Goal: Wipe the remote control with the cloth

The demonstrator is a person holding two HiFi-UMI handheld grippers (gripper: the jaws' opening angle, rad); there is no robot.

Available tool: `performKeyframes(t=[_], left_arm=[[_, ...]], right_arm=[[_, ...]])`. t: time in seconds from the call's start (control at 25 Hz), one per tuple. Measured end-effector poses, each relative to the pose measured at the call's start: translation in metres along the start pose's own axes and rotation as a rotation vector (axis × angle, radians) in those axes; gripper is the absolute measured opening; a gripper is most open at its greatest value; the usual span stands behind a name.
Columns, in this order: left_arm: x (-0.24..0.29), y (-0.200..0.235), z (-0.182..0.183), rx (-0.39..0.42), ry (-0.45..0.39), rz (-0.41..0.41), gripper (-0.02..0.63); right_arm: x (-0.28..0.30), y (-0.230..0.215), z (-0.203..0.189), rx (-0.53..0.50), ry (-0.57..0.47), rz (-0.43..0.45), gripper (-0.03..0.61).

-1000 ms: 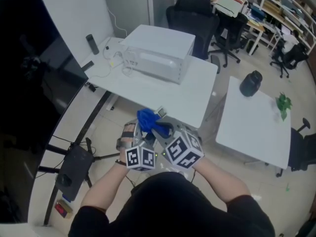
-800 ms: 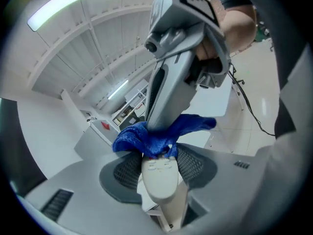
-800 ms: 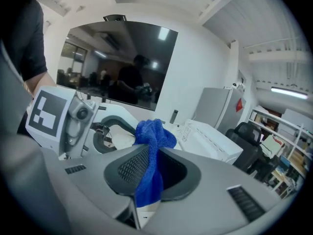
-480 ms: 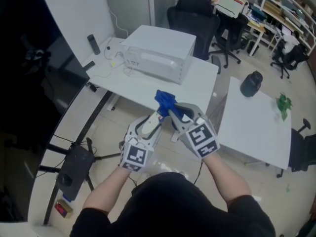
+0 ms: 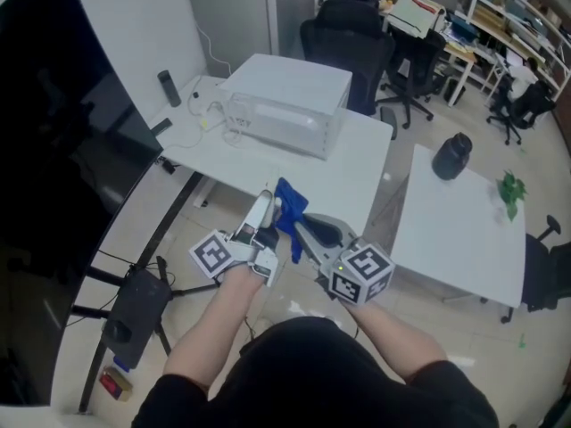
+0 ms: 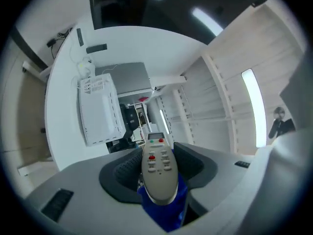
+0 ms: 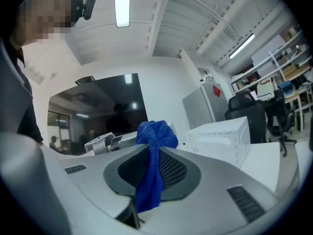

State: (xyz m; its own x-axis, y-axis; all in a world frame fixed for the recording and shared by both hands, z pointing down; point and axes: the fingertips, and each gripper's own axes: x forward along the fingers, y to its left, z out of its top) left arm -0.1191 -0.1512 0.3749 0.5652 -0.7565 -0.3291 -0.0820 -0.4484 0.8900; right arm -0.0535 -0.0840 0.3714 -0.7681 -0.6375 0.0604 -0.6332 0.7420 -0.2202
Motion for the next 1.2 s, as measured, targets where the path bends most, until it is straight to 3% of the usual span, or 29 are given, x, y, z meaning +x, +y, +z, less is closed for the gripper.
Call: performKeyframes(t=[0.24, 0.6, 0.76, 1.0, 1.2], left_arm=[[0.002, -0.003, -0.011, -0.041, 0.028, -0.028, 0.206], [-0.006, -0.012, -0.050, -0.082, 0.161, -0.071, 0.206], [-0.002, -0.008, -0.037, -0.065, 0.140, -0.061, 0.206], [0.014, -0.010, 0.001, -0.048, 0.056, -0.074, 0.206], [0.014, -0.018, -0.020, -0.058, 0.109, -0.091, 0.206]], right_arm=[[0.012, 0.008, -0.016, 0.022, 0.023, 0.024, 0.058], [0.013, -0.052, 0.022, -0.003, -0.037, -0.079, 0.058], [0.002, -0.048, 0.035, -0.035, -0.053, -0.082, 0.060], [0.006, -0.001, 0.009, -0.047, 0.008, 0.018, 0.060], [0.008, -0.005, 0.006, -0.042, 0.015, 0.013, 0.060]])
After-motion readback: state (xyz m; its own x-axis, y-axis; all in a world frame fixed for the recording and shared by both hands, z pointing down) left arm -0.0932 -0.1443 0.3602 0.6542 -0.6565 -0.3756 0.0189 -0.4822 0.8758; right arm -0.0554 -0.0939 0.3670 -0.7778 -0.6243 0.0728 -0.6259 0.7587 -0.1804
